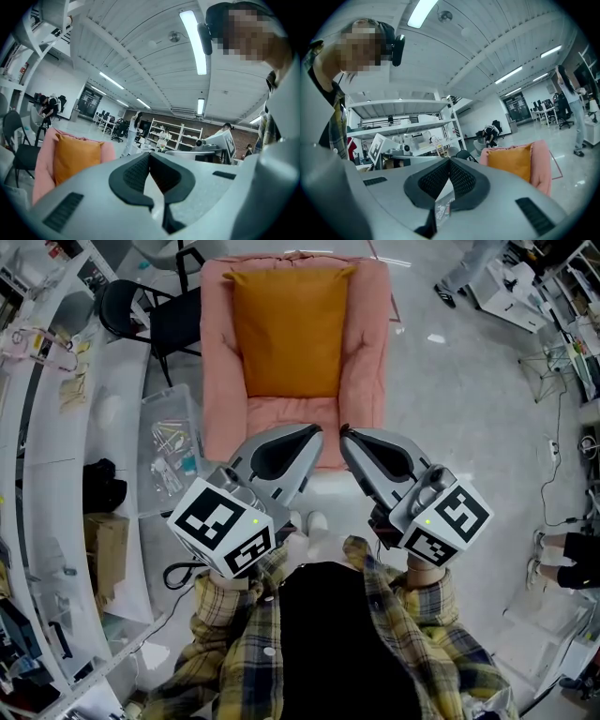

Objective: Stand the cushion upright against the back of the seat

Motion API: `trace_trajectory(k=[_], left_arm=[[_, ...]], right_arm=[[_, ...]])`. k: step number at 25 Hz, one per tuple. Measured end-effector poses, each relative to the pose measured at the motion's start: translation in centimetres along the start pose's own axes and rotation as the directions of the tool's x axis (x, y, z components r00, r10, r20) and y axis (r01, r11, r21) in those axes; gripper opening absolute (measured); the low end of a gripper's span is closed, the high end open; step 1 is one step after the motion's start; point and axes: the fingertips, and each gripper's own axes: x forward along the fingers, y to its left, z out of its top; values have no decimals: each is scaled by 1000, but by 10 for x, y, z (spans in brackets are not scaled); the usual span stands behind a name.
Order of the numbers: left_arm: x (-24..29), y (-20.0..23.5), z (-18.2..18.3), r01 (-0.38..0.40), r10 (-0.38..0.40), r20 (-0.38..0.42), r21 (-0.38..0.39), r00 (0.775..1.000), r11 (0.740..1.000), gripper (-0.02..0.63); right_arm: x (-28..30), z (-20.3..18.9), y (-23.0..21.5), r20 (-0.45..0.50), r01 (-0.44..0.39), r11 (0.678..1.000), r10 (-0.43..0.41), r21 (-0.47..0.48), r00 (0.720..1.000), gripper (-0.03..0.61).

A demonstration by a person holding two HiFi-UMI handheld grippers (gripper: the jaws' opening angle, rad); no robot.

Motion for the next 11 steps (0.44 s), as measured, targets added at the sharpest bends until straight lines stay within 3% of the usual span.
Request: trace_trajectory(k=[6, 11], left_arm=[[4, -8, 0, 17, -17, -5, 2, 1000, 1000, 6], [8, -10, 6, 36, -34, -30, 57, 999, 998, 6]], right_arm=[[-4, 1, 2, 0, -8, 1000, 8, 2, 1000, 18], [-5, 4, 3, 6, -15, 1000, 15, -4, 1000, 17]])
